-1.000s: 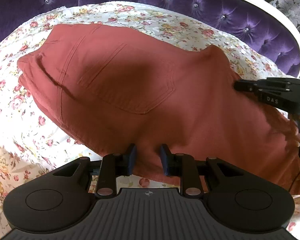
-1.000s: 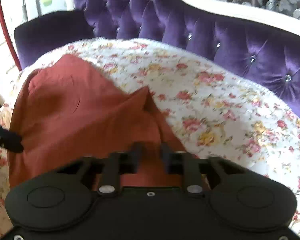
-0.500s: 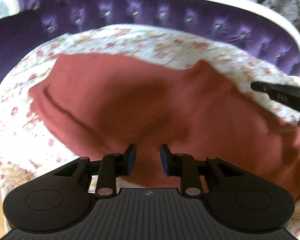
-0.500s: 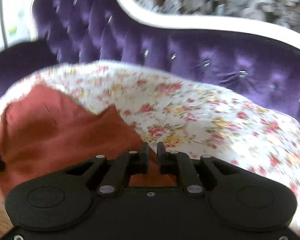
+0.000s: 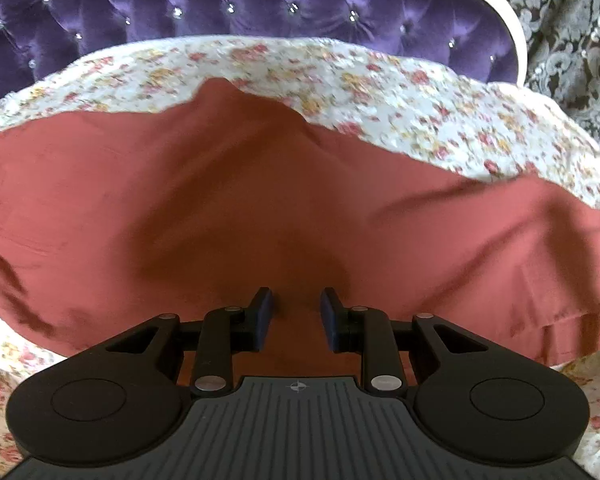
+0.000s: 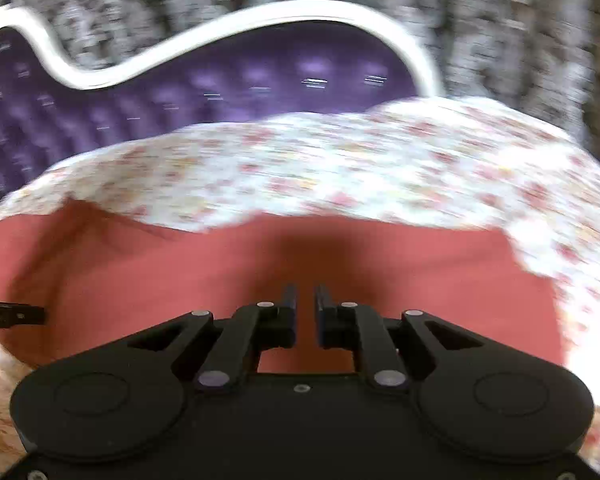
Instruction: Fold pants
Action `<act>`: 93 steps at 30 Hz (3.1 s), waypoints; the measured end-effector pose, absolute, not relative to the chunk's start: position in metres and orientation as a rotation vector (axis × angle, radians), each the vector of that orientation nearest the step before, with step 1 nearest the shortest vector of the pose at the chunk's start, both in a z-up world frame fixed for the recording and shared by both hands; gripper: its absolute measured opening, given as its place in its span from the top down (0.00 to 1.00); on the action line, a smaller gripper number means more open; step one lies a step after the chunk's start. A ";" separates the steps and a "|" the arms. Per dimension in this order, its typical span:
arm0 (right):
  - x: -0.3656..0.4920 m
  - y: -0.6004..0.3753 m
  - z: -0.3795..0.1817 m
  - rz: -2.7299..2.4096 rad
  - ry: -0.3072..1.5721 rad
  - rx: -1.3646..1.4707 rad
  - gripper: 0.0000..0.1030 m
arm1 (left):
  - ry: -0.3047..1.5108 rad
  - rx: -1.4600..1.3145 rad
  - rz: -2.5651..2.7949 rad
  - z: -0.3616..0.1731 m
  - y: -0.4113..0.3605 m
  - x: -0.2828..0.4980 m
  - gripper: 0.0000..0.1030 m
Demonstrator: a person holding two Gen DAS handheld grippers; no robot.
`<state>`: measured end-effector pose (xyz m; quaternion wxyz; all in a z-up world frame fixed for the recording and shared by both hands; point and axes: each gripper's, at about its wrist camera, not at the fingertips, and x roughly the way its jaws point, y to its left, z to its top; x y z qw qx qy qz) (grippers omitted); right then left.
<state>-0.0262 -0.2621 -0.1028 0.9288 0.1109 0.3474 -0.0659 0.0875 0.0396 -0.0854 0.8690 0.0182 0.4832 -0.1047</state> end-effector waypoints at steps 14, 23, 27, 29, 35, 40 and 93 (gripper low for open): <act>-0.054 -0.373 -0.133 -0.348 0.762 0.433 0.48 | 1.033 0.090 -0.182 -0.096 0.028 0.088 0.74; -0.045 -0.380 -0.147 -0.324 0.812 0.445 0.49 | 1.044 0.081 -0.180 -0.095 0.028 0.090 0.75; -0.050 -0.375 -0.141 -0.267 0.798 0.466 0.81 | 1.048 0.090 -0.174 -0.094 0.026 0.090 0.75; -0.061 -0.369 -0.129 -0.271 0.774 0.436 0.81 | 1.054 0.092 -0.177 -0.093 0.027 0.091 0.75; -0.081 -0.373 -0.127 -0.295 0.837 0.427 0.81 | 1.059 0.081 -0.190 -0.090 0.028 0.092 0.75; -0.082 -0.370 -0.140 -0.293 0.888 0.416 0.81 | 1.046 0.088 -0.200 -0.086 0.024 0.091 0.75; -0.033 -0.371 -0.129 -0.296 0.756 0.153 0.90 | 1.005 0.118 -0.251 -0.084 0.015 0.084 0.73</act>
